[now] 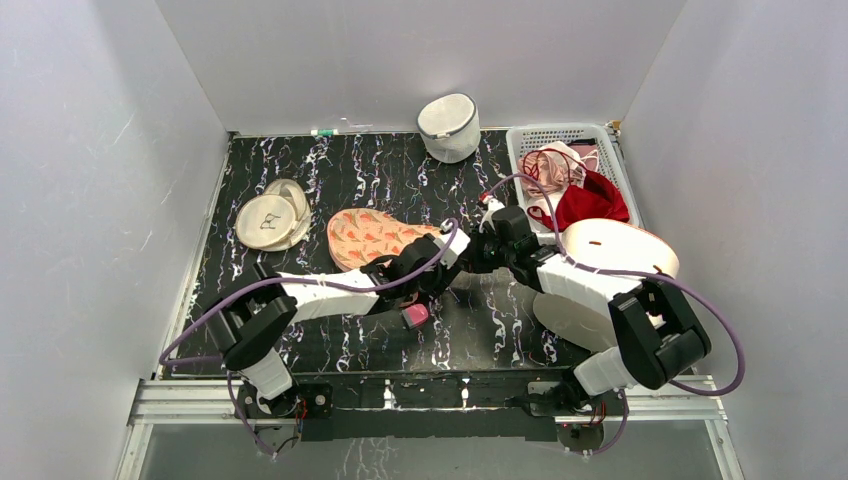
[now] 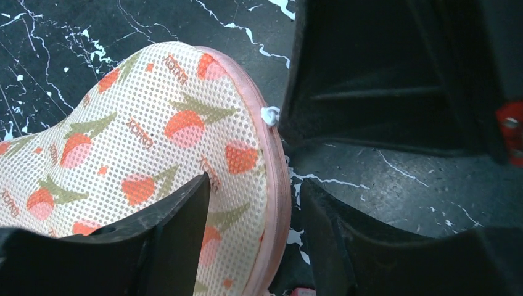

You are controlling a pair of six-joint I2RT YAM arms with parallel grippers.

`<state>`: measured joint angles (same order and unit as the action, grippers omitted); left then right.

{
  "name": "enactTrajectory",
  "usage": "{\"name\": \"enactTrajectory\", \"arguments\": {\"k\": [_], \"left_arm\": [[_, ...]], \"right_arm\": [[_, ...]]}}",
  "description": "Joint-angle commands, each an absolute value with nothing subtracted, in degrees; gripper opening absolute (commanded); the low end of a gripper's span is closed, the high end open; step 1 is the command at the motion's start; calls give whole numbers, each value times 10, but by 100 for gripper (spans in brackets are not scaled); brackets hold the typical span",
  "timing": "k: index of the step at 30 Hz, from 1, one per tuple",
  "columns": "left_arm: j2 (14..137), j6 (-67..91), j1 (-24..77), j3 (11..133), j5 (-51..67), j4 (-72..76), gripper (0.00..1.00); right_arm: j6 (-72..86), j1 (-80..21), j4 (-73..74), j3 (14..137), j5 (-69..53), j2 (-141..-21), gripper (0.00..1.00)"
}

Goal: Unzip the laundry bag and remove the bra
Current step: Unzip the laundry bag at the center of the board.

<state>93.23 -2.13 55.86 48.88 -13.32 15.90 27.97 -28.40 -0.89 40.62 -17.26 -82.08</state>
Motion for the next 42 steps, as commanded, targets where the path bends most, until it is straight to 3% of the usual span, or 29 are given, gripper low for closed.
{"name": "enactTrajectory", "arguments": {"k": [1,5,15,20,35,42], "left_arm": [[945,-29,559,510,-156,196,53],[967,-30,560,521,-162,204,54],[958,-56,559,487,-202,208,20],[932,-81,560,457,-191,209,12],[869,-56,559,347,-170,227,6],[830,-8,558,366,-201,140,27]], "right_arm": [[287,-288,-43,401,-170,-801,0],[288,-289,-50,396,-174,-806,0],[256,-287,-16,412,-137,-821,0],[236,-265,-6,423,-124,-835,0],[187,-241,-16,491,-116,-924,0],[218,-253,-42,440,-171,-880,0]]}}
